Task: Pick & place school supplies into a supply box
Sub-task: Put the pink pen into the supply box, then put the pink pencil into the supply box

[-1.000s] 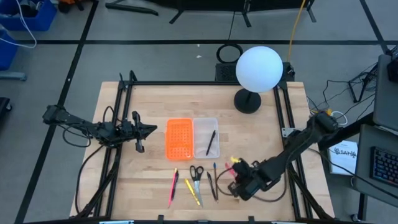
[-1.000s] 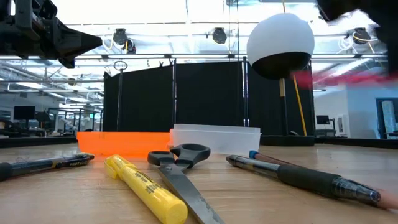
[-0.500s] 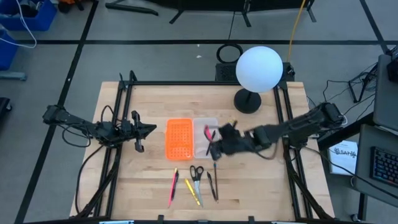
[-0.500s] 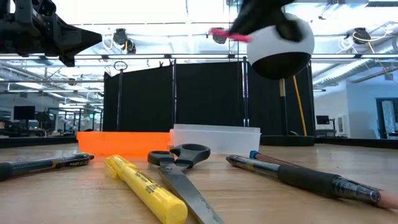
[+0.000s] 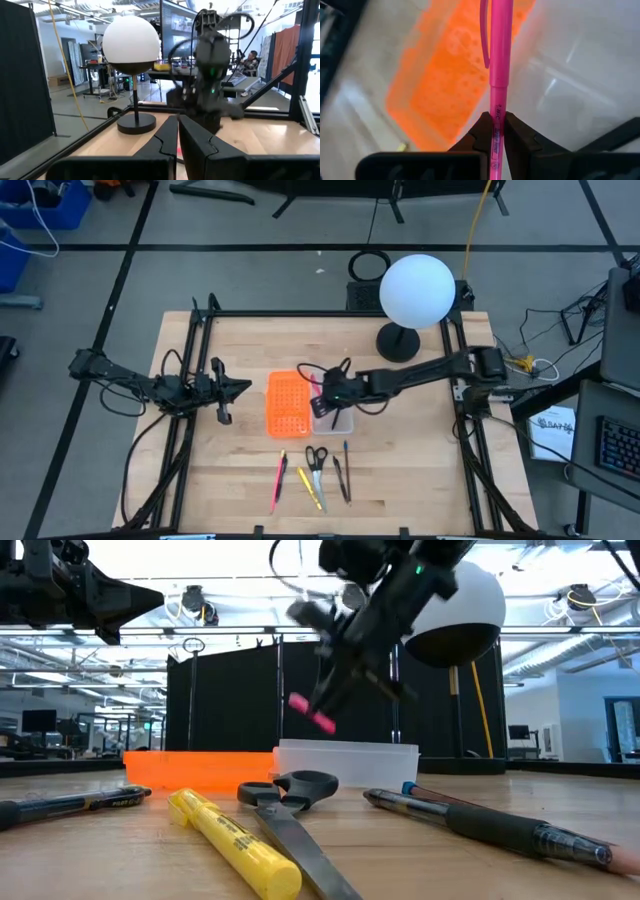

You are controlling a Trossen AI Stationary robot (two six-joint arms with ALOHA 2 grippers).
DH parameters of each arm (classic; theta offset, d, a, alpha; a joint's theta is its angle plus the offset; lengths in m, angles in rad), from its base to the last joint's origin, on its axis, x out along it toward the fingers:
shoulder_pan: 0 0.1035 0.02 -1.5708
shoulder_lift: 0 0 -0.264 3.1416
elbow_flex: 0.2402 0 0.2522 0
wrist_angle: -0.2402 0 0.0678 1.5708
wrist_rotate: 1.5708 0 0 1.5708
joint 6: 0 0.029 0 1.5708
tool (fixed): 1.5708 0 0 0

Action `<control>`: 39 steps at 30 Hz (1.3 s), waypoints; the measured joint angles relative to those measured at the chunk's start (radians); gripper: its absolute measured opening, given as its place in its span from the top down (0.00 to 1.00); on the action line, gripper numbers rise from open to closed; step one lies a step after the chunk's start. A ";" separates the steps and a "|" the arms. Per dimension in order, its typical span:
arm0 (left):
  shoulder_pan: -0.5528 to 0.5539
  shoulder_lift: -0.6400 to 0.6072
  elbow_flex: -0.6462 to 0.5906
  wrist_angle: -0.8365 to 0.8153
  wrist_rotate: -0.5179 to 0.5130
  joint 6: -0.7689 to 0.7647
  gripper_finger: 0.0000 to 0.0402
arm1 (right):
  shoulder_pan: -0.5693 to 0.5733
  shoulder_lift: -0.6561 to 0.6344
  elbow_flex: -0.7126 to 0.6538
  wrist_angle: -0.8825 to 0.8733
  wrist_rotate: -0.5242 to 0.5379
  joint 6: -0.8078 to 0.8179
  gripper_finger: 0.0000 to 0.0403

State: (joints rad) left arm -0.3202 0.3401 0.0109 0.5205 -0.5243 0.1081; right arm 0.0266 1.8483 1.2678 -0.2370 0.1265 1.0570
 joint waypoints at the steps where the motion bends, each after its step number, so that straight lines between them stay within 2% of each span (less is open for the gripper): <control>1: 0.000 0.000 0.000 -0.001 0.000 0.000 0.94 | -0.005 0.017 0.000 0.002 -0.001 0.000 0.94; 8: 0.000 0.000 0.000 0.000 0.000 -0.002 0.94 | -0.035 0.060 -0.007 0.007 -0.026 0.011 0.94; 13: 0.000 0.000 0.000 0.000 0.000 -0.001 0.94 | -0.041 0.062 -0.051 0.001 -0.058 0.084 0.94; 21: 0.000 0.000 0.000 0.000 0.000 -0.001 0.94 | -0.040 0.059 -0.123 0.106 -0.079 0.127 0.93; 34: 0.000 0.000 0.000 0.000 0.000 0.000 0.94 | -0.041 0.054 -0.126 0.106 -0.078 0.057 0.73; 39: 0.000 0.000 0.000 0.000 0.001 -0.006 0.94 | -0.051 -0.015 -0.127 0.097 -0.083 0.007 0.66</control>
State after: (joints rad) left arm -0.3206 0.3401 0.0109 0.5200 -0.5231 0.1020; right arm -0.0239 1.8337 1.1412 -0.1401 0.0431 1.0638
